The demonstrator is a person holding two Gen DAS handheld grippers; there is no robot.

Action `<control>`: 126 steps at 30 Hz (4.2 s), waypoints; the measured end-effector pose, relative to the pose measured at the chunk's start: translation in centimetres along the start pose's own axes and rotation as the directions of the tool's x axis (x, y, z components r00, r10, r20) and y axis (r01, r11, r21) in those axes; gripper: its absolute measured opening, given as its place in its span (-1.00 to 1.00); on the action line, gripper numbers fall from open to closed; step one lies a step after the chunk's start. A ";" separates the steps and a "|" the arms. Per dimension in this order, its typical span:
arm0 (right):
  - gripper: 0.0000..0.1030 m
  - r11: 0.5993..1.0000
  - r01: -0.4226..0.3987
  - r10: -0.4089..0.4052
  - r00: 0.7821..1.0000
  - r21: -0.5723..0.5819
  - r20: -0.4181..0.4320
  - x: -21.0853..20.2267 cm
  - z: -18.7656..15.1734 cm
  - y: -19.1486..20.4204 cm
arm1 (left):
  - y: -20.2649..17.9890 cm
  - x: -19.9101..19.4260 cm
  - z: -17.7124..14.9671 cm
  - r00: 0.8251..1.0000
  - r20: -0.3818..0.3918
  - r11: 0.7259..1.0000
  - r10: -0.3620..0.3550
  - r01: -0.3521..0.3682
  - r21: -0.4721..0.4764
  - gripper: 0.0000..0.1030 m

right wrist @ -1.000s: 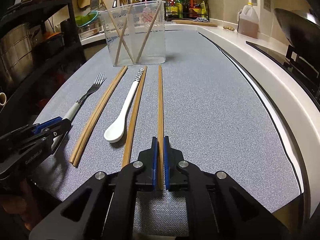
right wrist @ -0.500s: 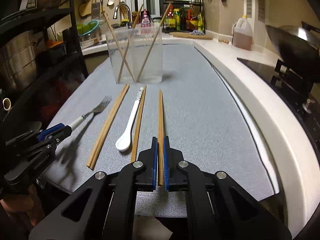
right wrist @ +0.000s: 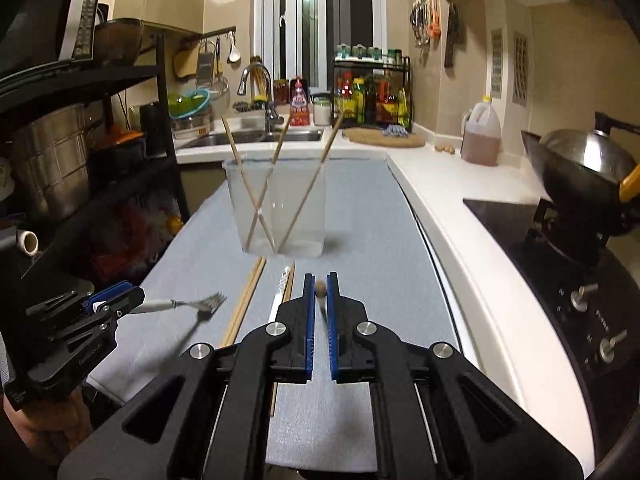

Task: Organize utensils
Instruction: 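Lift the fork with the left gripper while the right gripper lifts the chopstick toward the container, then lower the fork and chopstick into the clear container and open both grippers, then move both open grippers back down to the utensils on the mat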

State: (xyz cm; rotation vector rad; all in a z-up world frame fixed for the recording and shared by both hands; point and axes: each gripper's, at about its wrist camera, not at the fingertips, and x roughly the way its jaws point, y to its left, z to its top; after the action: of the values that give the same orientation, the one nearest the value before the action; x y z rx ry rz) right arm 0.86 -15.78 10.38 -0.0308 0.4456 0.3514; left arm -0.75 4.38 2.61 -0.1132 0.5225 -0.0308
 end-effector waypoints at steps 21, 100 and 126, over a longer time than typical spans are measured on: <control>-0.89 0.993 -0.114 0.114 0.993 0.029 0.013 2.3 7.1 -0.2 | 1.4 0.5 10.0 0.994 -0.062 0.996 -0.091 0.091 -0.003 -0.68; -0.30 0.999 -0.029 0.026 0.995 0.023 0.095 2.2 9.8 -1.2 | 1.2 0.0 13.9 0.998 0.060 1.000 0.005 -0.005 0.013 -0.28; -0.85 0.986 -0.096 0.116 0.983 0.139 -0.145 3.9 -7.2 0.4 | 0.1 1.1 -2.9 0.998 -0.054 1.000 -0.026 0.025 -0.006 -0.59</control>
State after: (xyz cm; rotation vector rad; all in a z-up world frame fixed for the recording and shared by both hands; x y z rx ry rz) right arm 1.04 -14.91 2.18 0.0949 0.6234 0.4261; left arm -1.23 4.17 -0.44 -0.1243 0.5753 -0.0576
